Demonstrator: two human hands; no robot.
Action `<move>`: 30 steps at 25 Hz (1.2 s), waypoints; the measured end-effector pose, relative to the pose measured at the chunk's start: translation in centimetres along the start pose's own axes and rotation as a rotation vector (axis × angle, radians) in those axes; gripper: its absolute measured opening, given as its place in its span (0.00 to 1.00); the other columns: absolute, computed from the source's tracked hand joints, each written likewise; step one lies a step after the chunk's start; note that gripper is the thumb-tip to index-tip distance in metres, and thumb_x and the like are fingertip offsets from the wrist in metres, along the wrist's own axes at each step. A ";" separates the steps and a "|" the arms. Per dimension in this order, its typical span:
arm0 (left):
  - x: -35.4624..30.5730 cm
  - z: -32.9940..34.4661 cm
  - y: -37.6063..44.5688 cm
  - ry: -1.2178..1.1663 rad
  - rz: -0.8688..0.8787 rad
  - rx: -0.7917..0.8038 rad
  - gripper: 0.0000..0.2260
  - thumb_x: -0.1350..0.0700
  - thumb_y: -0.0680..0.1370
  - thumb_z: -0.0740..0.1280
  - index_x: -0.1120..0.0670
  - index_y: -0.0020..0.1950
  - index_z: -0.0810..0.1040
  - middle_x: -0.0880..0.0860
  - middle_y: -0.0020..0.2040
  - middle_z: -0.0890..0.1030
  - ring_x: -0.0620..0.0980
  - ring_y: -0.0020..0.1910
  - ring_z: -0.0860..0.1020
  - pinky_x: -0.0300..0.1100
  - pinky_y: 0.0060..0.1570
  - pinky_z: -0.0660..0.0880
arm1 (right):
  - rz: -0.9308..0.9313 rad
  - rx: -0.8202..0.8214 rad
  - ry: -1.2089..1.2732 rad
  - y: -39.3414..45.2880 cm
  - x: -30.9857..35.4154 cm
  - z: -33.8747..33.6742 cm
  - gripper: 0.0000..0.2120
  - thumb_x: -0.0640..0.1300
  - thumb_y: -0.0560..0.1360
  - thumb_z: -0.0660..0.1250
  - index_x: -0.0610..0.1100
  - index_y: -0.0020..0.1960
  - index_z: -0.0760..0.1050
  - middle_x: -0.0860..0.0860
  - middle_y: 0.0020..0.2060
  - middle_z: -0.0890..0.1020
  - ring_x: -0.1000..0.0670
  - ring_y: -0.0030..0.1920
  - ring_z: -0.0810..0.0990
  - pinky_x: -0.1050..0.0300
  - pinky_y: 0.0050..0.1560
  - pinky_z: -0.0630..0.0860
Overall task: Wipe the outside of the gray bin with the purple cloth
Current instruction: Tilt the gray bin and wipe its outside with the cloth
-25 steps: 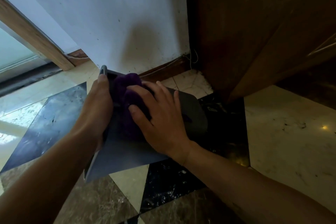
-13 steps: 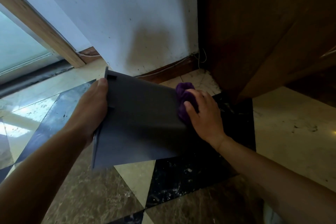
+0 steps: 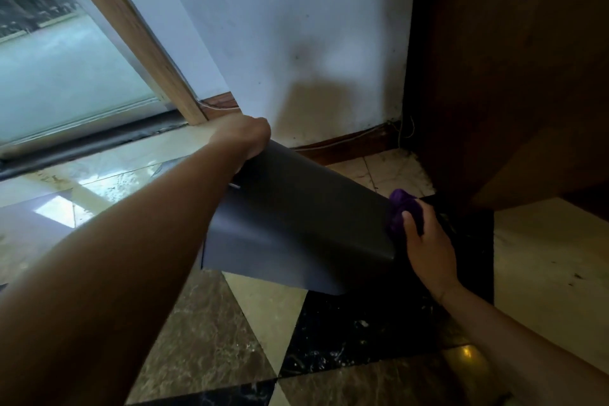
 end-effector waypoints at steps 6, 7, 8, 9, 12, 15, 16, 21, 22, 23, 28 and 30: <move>2.6 1.1 -0.2 0.135 0.146 -0.263 0.18 0.47 0.79 0.55 0.58 0.51 0.78 0.61 0.51 0.81 0.61 0.47 0.77 0.49 0.44 0.69 | 0.157 0.049 0.230 -1.9 -0.9 1.0 0.16 0.65 0.79 0.52 0.65 0.65 0.65 0.67 0.48 0.73 0.53 0.51 0.77 0.54 0.52 0.72; 2.9 1.0 -0.8 0.093 0.195 -0.307 0.16 0.47 0.79 0.56 0.57 0.48 0.78 0.59 0.48 0.81 0.59 0.44 0.76 0.48 0.42 0.68 | 0.187 0.048 0.295 -2.0 -0.8 1.2 0.12 0.63 0.81 0.54 0.66 0.63 0.66 0.66 0.49 0.74 0.55 0.51 0.77 0.57 0.51 0.71; 3.1 0.9 -1.5 0.051 0.243 -0.345 0.14 0.47 0.79 0.57 0.54 0.46 0.77 0.56 0.44 0.80 0.56 0.41 0.75 0.47 0.40 0.67 | 0.206 0.046 0.349 -2.1 -0.6 1.3 0.11 0.61 0.81 0.55 0.66 0.63 0.67 0.65 0.50 0.75 0.56 0.51 0.77 0.59 0.48 0.70; 3.4 0.8 -2.3 0.004 0.293 -0.371 0.13 0.47 0.79 0.57 0.53 0.45 0.76 0.54 0.41 0.78 0.53 0.39 0.74 0.46 0.38 0.66 | 0.219 0.045 0.389 -2.0 -0.3 1.4 0.11 0.61 0.81 0.56 0.65 0.63 0.67 0.63 0.51 0.76 0.57 0.52 0.76 0.60 0.46 0.70; 4.8 0.9 -4.8 -0.220 0.479 -0.310 0.10 0.50 0.78 0.58 0.49 0.38 0.73 0.50 0.32 0.74 0.40 0.32 0.72 0.36 0.31 0.67 | 0.240 0.008 0.462 -2.1 0.1 1.4 0.15 0.60 0.81 0.57 0.63 0.67 0.67 0.63 0.52 0.75 0.60 0.52 0.75 0.59 0.47 0.71; 6.3 1.9 -6.3 -0.330 0.507 -0.131 0.12 0.53 0.76 0.56 0.50 0.33 0.69 0.53 0.29 0.71 0.39 0.27 0.68 0.30 0.27 0.63 | 0.235 -0.049 0.420 -2.3 -0.2 1.2 0.18 0.58 0.82 0.58 0.58 0.70 0.66 0.63 0.51 0.74 0.63 0.48 0.73 0.63 0.45 0.69; 6.7 2.2 -6.5 -0.349 0.474 -0.082 0.12 0.52 0.75 0.55 0.52 0.32 0.69 0.54 0.30 0.71 0.40 0.27 0.69 0.34 0.29 0.66 | 0.236 -0.054 0.398 -2.5 -0.5 1.2 0.19 0.58 0.82 0.58 0.56 0.71 0.66 0.63 0.50 0.74 0.63 0.47 0.73 0.63 0.44 0.69; 6.3 2.7 -5.5 -0.417 0.153 0.031 0.24 0.36 0.78 0.51 0.53 0.48 0.77 0.55 0.43 0.80 0.54 0.41 0.78 0.45 0.36 0.71 | 0.205 -0.010 0.284 -3.4 -1.4 1.6 0.20 0.59 0.81 0.58 0.56 0.71 0.66 0.58 0.51 0.77 0.57 0.48 0.76 0.59 0.46 0.72; 6.2 2.7 -4.9 -0.447 0.067 0.053 0.25 0.36 0.79 0.51 0.53 0.54 0.77 0.56 0.48 0.80 0.55 0.45 0.78 0.45 0.39 0.70 | 0.193 0.001 0.274 -3.6 -1.5 1.7 0.20 0.60 0.81 0.58 0.57 0.71 0.66 0.59 0.51 0.77 0.58 0.48 0.76 0.60 0.45 0.71; 6.1 2.7 -4.2 -0.421 0.033 0.070 0.25 0.38 0.80 0.51 0.54 0.59 0.76 0.57 0.52 0.79 0.55 0.49 0.77 0.45 0.43 0.69 | 0.183 0.011 0.263 -3.7 -1.5 1.8 0.20 0.60 0.81 0.58 0.57 0.71 0.66 0.60 0.51 0.77 0.60 0.48 0.76 0.62 0.44 0.71; 5.6 2.1 -3.2 -0.242 0.119 0.003 0.16 0.51 0.83 0.55 0.59 0.60 0.76 0.58 0.53 0.78 0.46 0.41 0.73 0.39 0.33 0.64 | 0.163 0.029 0.226 -3.3 -1.3 1.5 0.19 0.61 0.80 0.58 0.58 0.69 0.68 0.64 0.48 0.77 0.61 0.47 0.78 0.63 0.41 0.71; 5.7 2.1 -3.8 -0.152 0.257 -0.024 0.14 0.51 0.82 0.58 0.58 0.59 0.76 0.56 0.49 0.78 0.43 0.38 0.73 0.36 0.32 0.65 | 0.181 0.026 0.212 -2.9 -1.2 1.2 0.19 0.62 0.80 0.58 0.57 0.68 0.69 0.62 0.48 0.78 0.56 0.49 0.79 0.60 0.43 0.72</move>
Point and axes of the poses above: each hand's wrist, its own y-axis towards the middle knuckle, its own z-axis out of the palm, x = y × z, the point moved 2 cm from there along y, towards the middle knuckle
